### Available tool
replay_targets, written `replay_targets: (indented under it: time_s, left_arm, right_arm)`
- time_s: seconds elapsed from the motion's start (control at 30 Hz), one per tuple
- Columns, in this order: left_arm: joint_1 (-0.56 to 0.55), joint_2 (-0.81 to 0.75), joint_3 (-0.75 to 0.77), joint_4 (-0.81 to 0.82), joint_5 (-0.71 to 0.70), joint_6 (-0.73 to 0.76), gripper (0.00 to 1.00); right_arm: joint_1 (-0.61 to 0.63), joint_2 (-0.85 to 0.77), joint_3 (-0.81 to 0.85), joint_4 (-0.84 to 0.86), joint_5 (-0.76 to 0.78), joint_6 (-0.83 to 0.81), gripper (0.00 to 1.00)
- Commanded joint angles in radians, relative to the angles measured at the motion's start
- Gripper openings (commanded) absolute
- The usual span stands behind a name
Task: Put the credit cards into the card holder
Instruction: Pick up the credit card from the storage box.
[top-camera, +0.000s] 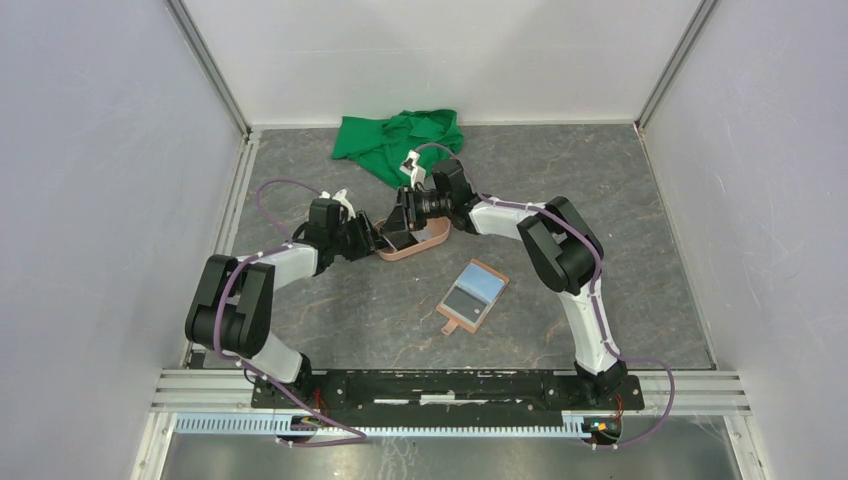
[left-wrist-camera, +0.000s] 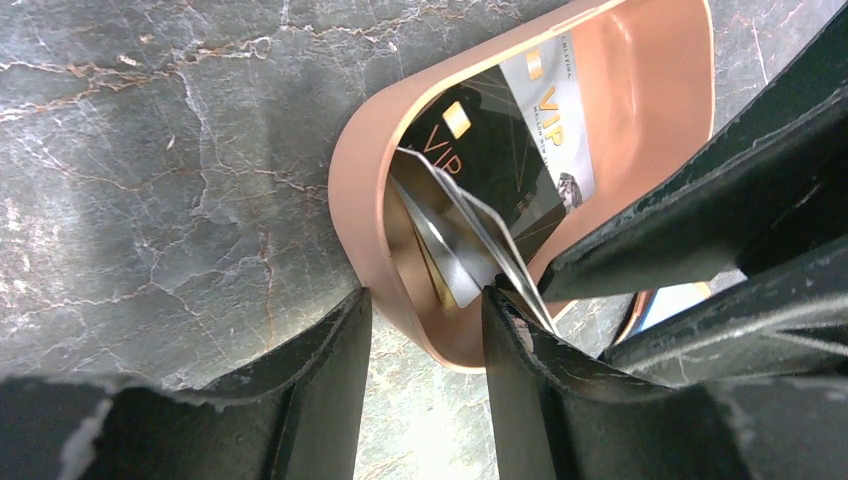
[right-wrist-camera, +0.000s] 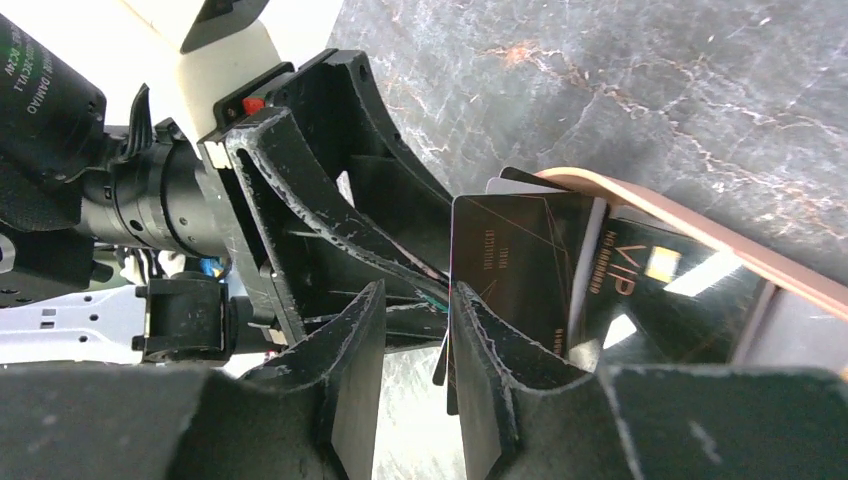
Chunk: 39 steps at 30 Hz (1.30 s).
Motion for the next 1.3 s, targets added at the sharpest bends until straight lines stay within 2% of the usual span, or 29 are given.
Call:
replay_targets:
  time_s: [0.0, 0.27, 0.4, 0.77, 1.07, 1.27]
  left_arm:
    - [-0.004, -0.002, 0.014, 0.063, 0.045, -0.008, 0.52]
    - [0.002, -0.017, 0.001, 0.069, 0.053, -0.024, 0.52]
    - [0.007, -0.005, 0.004, 0.068, 0.046, -0.029, 0.52]
    - [0.009, 0.016, 0.013, 0.062, 0.033, -0.026, 0.52]
    - [0.008, 0.043, 0.038, 0.057, 0.012, -0.029, 0.52]
    - [0.009, 0.058, 0.051, 0.077, 0.024, -0.038, 0.51]
  right_arm:
    - [0.007, -0.007, 0.0, 0.03, -0.02, 0.019, 0.36]
    - [-0.001, 0.005, 0.056, -0.187, 0.105, -0.192, 0.37]
    - [-0.004, 0.008, 0.095, -0.256, 0.131, -0.288, 0.42]
    - [0.002, 0.022, 0.109, -0.318, 0.051, -0.394, 0.49]
    - [0.021, 0.021, 0.213, -0.505, 0.06, -0.632, 0.66]
    - [0.027, 0.037, 0.234, -0.547, 0.046, -0.678, 0.77]
